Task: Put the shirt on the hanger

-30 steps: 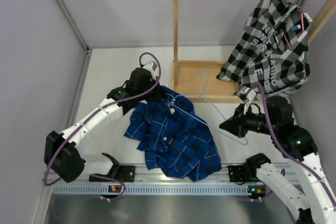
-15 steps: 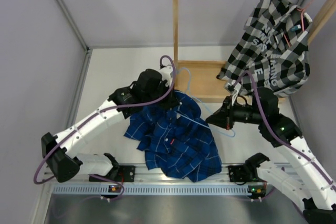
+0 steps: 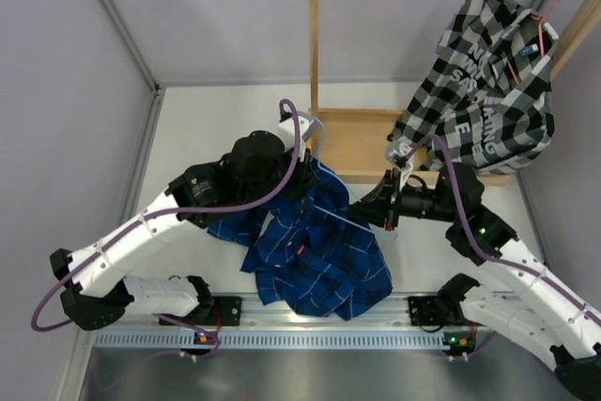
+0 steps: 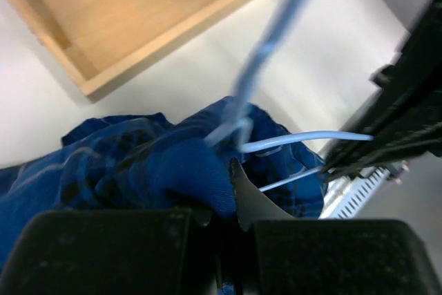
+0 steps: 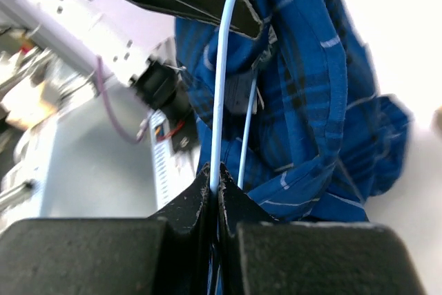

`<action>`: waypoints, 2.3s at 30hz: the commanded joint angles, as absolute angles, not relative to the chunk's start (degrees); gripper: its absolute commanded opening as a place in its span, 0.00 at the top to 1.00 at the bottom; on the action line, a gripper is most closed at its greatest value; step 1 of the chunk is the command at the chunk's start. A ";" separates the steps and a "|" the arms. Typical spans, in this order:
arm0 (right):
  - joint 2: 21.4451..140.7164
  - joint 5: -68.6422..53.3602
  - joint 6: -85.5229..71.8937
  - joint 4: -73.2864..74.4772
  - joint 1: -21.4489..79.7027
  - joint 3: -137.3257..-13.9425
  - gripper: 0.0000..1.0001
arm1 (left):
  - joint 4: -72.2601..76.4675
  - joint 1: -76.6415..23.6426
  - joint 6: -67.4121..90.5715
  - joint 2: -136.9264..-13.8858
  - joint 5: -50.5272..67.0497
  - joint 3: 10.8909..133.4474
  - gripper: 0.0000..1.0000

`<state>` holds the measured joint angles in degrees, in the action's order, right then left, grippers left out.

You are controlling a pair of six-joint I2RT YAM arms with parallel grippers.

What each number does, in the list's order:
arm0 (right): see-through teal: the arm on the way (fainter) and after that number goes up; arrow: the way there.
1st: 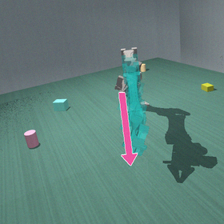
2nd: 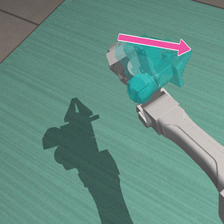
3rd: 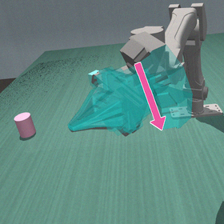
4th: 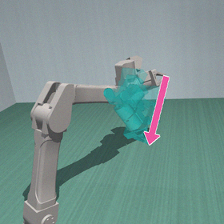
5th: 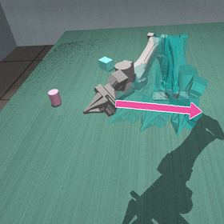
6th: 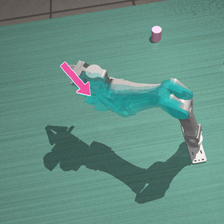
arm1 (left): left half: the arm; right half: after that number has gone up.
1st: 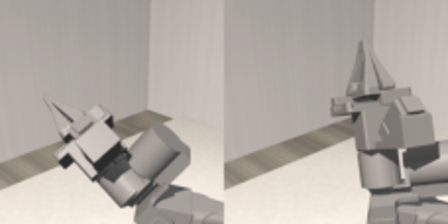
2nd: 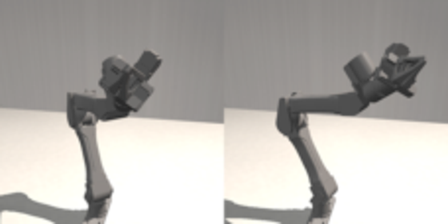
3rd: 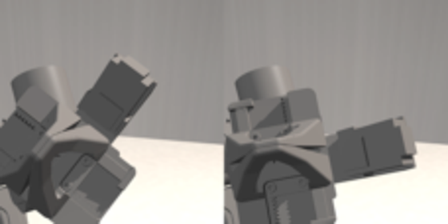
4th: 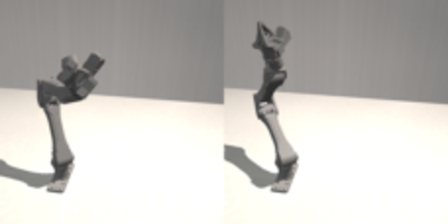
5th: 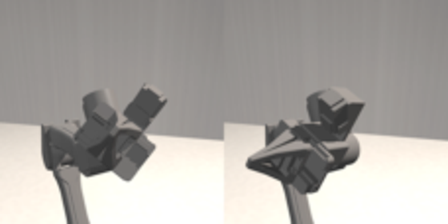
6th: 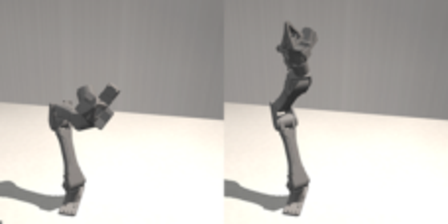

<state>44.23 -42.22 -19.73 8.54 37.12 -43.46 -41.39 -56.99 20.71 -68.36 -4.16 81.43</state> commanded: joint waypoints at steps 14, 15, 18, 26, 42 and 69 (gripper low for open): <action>38.14 -32.61 -23.20 -18.54 39.90 -32.70 1.00 | -41.92 -58.36 17.23 -71.98 -13.89 86.22 1.00; 38.58 -32.61 -23.46 -19.24 40.16 -32.70 1.00 | -41.92 -58.53 17.05 -71.81 -11.28 86.22 1.00; 41.65 -33.40 -23.20 -20.30 40.69 -33.66 1.00 | -41.84 -59.15 15.65 -71.11 -5.65 87.18 1.00; 44.48 -31.30 -23.20 -24.42 42.10 -32.53 1.00 | -44.65 -59.24 13.62 -70.22 -14.31 89.38 0.93; 44.73 -26.81 -27.95 -40.32 43.07 -26.19 1.00 | -47.29 -59.33 6.69 -70.85 -11.97 95.09 0.57; 35.25 -24.61 -23.29 -35.88 42.98 -19.95 1.00 | -56.60 -24.17 -33.57 -77.34 62.22 103.80 0.05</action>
<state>37.58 -23.88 -26.68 -36.32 42.26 -18.39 -49.50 -24.49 -28.12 -77.17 43.81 100.14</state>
